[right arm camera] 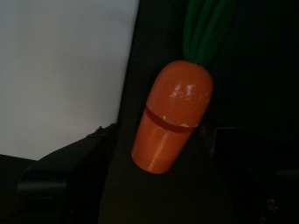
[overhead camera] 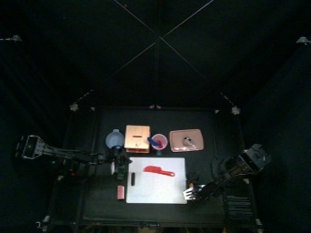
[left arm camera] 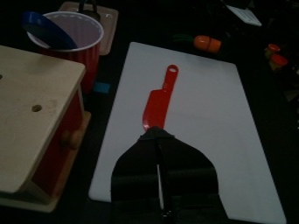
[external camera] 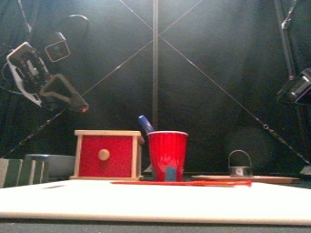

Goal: Pull apart carrot

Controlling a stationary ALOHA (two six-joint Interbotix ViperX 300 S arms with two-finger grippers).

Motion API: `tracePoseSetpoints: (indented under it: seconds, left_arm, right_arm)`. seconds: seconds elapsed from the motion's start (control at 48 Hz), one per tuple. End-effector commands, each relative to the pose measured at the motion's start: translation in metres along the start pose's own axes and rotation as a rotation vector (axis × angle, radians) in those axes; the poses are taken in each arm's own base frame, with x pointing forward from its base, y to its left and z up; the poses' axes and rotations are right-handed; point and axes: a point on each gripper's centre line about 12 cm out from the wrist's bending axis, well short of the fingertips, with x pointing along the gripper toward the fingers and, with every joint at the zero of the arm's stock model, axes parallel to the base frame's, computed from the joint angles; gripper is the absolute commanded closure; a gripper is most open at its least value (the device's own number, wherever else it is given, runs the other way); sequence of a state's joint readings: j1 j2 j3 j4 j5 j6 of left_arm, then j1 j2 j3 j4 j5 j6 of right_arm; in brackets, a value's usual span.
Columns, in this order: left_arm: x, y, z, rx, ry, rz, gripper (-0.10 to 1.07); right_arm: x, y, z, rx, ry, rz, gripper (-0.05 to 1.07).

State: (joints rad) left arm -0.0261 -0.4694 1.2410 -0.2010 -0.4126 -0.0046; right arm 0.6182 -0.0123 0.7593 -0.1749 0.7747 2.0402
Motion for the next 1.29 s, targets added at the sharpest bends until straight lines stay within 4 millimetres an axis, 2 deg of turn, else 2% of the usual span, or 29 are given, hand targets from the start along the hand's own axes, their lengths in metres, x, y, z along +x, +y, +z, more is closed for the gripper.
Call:
tracePoseSetpoints:
  seconds: [0.0,0.312,0.646,0.792,0.979,1.125,1.271]
  left_arm:
    - [0.001,-0.002,0.005,0.0,-0.016,-0.005,0.85]
    - [0.002,-0.002,0.006,-0.002,-0.019,-0.005,0.85]
    - [0.002,-0.002,0.007,-0.002,-0.021,-0.005,0.85]
    - [0.002,-0.002,0.007,-0.001,-0.022,-0.007,0.85]
    - [0.003,-0.011,0.012,0.017,-0.034,-0.039,0.84]
    - [0.005,-0.025,0.021,0.052,-0.053,-0.091,0.76]
    - [0.005,-0.037,0.025,0.123,-0.069,-0.148,0.54]
  right_arm:
    - [-0.007,0.003,-0.002,0.005,0.011,0.021,0.0]
    - [-0.008,0.003,-0.002,0.002,0.008,0.02,0.03]
    - [-0.006,0.002,-0.002,-0.008,0.001,0.017,0.41]
    - [-0.014,0.006,0.0,-0.043,-0.009,0.048,0.54]
    - [-0.04,0.021,0.015,-0.216,-0.116,0.185,0.58]
    - [-0.058,0.032,0.029,-0.366,-0.229,0.287,0.58]
    - [-0.062,0.044,0.048,-0.461,-0.295,0.369,0.58]
